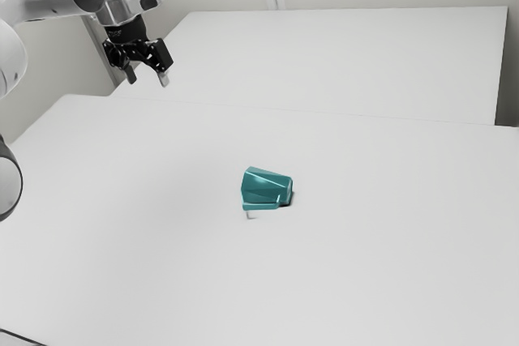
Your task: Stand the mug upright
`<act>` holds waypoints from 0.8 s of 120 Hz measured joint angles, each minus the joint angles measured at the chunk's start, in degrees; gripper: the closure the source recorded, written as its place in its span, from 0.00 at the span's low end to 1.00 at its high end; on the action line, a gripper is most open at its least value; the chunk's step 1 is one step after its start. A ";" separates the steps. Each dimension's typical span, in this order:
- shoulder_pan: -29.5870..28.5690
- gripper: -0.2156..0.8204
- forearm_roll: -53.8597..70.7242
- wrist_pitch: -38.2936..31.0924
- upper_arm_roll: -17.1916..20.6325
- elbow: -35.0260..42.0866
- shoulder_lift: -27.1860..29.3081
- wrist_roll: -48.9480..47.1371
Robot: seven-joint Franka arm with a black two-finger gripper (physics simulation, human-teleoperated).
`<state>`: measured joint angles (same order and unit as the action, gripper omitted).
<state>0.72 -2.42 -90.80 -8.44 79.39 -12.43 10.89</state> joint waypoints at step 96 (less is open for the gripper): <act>-1.79 0.21 -28.42 -13.09 -1.14 19.87 0.85 6.60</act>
<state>-1.07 -30.84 -103.89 -9.58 99.25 -11.58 17.49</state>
